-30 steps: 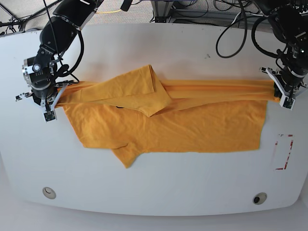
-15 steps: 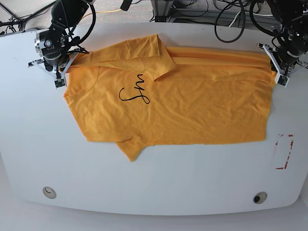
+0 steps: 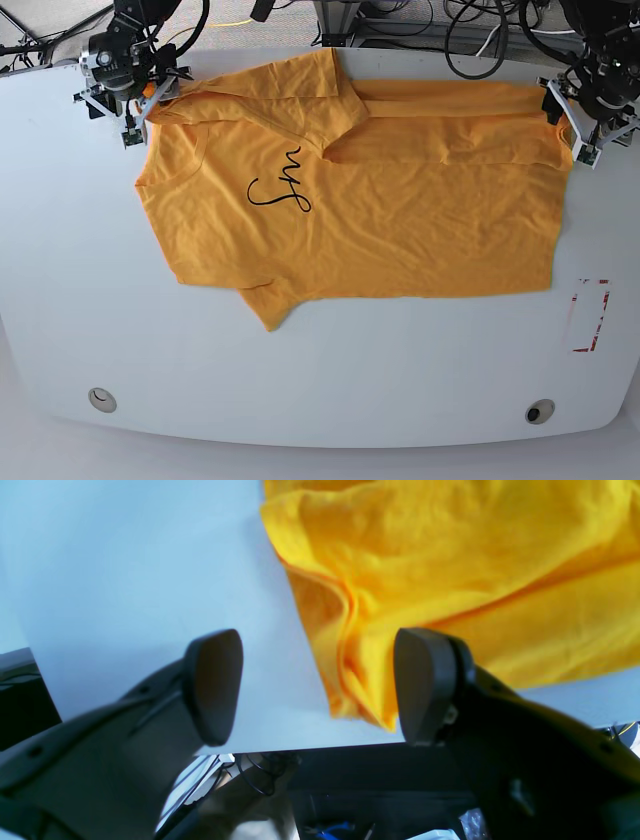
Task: Fold the T-shirt properly
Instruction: 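Drag the shirt edge with both grippers toward the robot and release, then open both grippers and lift them off the shirt edge, then move both grippers to the shirt hem corners and grasp them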
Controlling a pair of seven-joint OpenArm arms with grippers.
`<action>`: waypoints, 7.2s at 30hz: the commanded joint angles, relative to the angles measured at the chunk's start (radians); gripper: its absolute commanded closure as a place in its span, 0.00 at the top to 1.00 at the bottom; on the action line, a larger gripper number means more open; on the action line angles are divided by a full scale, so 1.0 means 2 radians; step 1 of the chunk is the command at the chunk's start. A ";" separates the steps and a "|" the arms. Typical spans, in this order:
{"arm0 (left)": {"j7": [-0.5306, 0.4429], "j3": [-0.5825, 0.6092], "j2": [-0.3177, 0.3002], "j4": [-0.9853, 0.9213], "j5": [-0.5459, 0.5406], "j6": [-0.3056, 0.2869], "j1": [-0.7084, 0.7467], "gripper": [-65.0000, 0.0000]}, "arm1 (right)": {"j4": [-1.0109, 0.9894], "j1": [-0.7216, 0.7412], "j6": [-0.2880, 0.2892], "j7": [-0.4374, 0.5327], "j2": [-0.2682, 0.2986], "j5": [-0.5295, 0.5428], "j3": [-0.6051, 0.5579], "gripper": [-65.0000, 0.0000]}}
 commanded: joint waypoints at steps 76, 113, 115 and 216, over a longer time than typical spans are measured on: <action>-0.059 -0.029 0.032 -0.127 0.015 0.003 -0.015 0.18 | -0.062 -0.047 -0.002 -0.078 0.168 0.279 -0.030 0.18; 0.004 -0.030 0.032 -0.003 0.011 0.003 -0.014 0.64 | -0.098 0.132 -0.002 -0.107 0.201 0.227 -0.043 0.70; 0.004 -0.029 0.032 -0.002 0.011 0.003 -0.014 0.64 | -0.120 0.169 -0.002 -0.107 0.185 0.189 -0.036 0.70; -0.214 0.126 -0.003 -0.528 0.016 0.159 -0.410 0.00 | -0.459 0.383 -0.002 0.072 0.105 0.040 -0.031 0.00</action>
